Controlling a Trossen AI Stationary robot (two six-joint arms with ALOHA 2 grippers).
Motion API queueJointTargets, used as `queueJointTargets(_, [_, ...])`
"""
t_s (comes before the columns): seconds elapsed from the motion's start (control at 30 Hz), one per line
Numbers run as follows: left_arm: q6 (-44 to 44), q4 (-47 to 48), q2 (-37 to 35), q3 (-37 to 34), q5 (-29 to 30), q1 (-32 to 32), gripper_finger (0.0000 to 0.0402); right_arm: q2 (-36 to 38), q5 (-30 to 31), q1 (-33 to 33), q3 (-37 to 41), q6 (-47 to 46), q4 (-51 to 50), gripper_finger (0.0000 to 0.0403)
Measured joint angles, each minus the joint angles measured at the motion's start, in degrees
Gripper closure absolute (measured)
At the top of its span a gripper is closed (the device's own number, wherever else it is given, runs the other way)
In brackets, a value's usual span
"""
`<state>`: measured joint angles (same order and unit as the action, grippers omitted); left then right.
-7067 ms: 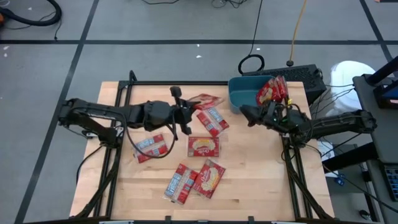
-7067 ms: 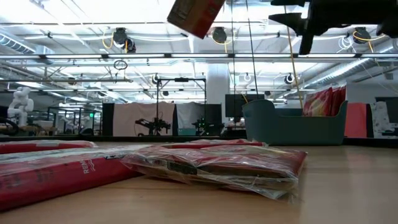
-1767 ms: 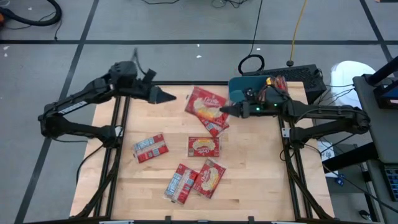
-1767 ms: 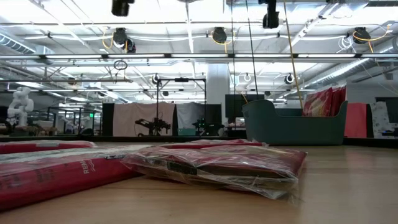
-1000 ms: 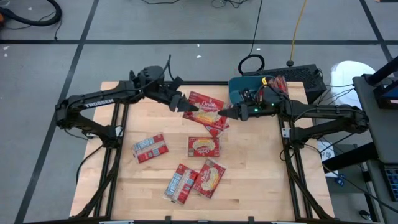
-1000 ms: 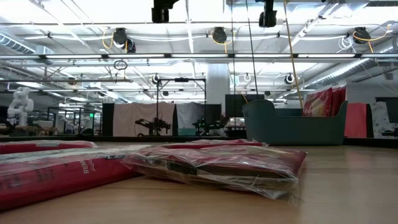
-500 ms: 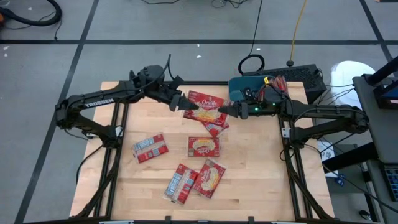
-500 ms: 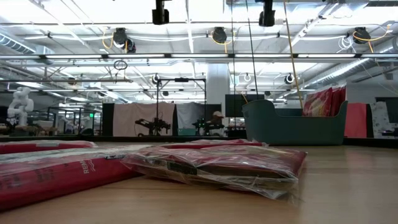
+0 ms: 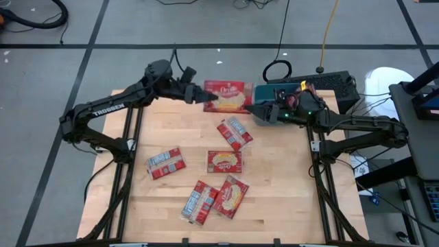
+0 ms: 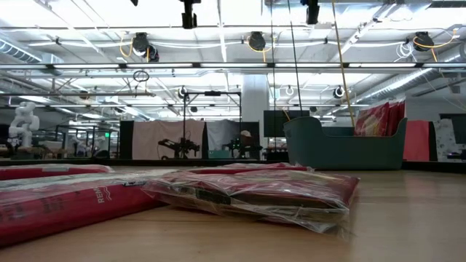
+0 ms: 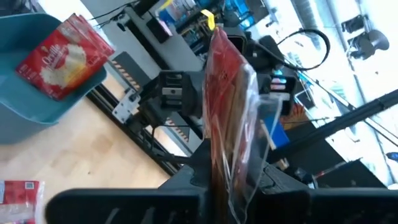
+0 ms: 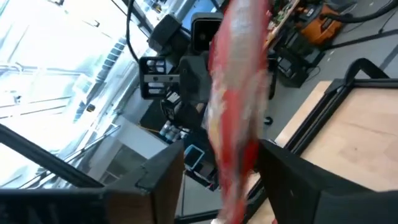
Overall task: Sort popcorn bags into baskets
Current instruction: Put the popcorn bag into the blue bin
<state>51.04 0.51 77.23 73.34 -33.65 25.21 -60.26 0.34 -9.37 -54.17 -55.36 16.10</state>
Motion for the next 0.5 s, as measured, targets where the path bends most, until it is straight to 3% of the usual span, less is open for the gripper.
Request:
queueJointTargets(0.17, [-0.3, -0.2, 0.0, 0.0, -0.4, 0.6, 0.0356, 0.0, 3.0, -0.2, 0.0, 1.1, 0.0, 0.0213])
queueJointTargets(0.5, [-2.1, -0.4, 0.5, 0.0, -0.6, -0.7, 0.0376, -0.6, 3.8, -2.0, 0.0, 1.0, 0.0, 0.0233])
